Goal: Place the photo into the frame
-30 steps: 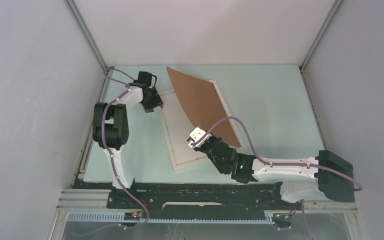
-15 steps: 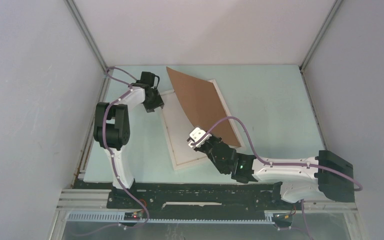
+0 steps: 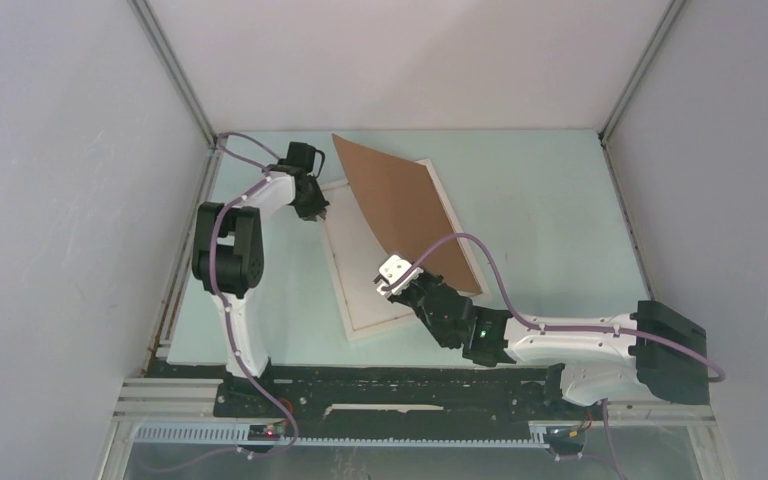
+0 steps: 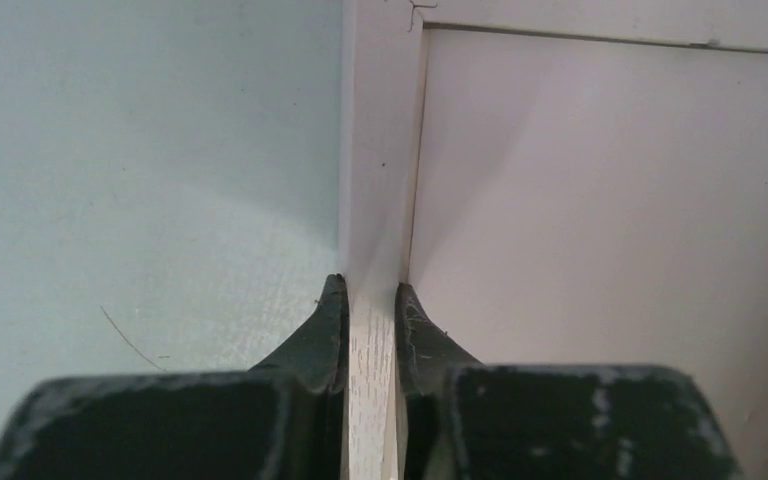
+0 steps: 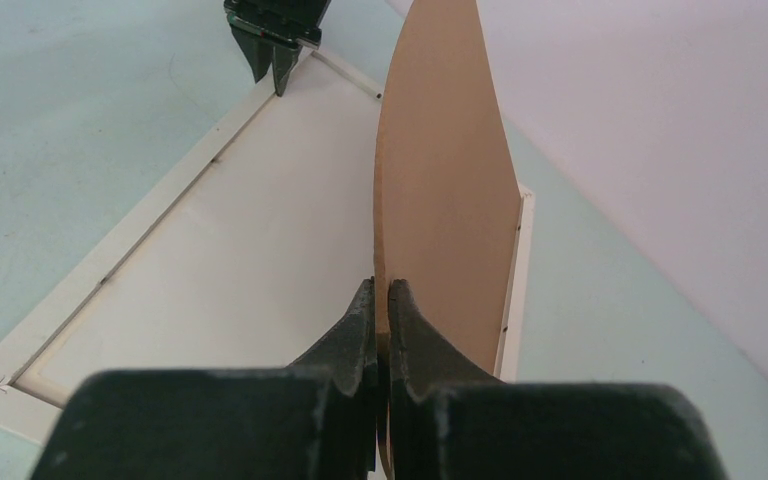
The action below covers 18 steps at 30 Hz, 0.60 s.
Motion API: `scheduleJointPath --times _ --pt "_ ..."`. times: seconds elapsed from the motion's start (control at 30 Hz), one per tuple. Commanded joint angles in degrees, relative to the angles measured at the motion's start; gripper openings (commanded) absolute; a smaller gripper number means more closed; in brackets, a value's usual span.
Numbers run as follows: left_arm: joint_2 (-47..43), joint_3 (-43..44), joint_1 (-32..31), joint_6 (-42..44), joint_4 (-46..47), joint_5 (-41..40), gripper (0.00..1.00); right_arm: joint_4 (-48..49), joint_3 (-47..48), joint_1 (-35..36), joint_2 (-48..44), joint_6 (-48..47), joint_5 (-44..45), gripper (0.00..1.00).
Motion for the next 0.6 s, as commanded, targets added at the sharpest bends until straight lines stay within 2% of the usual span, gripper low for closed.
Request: scheduleJointPath --times 0.0,0.27,0.33,0.37,0.4,0.43,0.47,0.57 --pt "-0.45 0.69 0.46 -0.14 0.04 -2.79 0.00 -2.95 -1.08 -0.17 0.86 10.69 -3.18 0.00" --pt "-2.60 -1.51 0.74 -0.83 2.46 -0.95 0.00 -2.85 -1.06 -0.22 1.11 10.87 -2.88 0.00" --pt "-3.66 -2.25 1.11 -0.82 2.14 -0.02 0.45 -2.93 -1.06 -0.27 1.04 10.86 -2.86 0.00" --pt "-5.07 -3.29 1.24 -1.08 2.19 0.09 0.63 -3.02 -1.06 -0.20 0.96 10.90 -2.90 0.00" --pt "-6.66 -4.71 1.32 -1.37 2.52 -0.31 0.75 -3.15 -1.06 -0.20 0.91 10.92 -2.82 0.00" --pt "-8.70 -6.34 1.39 -1.75 2.72 -1.01 0.83 -3.31 -1.06 -0.22 0.83 10.91 -2.85 0.00" --pt "-10.54 -8.06 1.38 -2.08 2.99 -1.43 0.85 -3.37 -1.06 -0.26 0.78 10.97 -2.86 0.00" --pt "-15.65 -13.80 1.43 -3.06 4.73 -0.34 0.88 -3.23 -1.07 -0.29 0.87 11.06 -3.05 0.00"
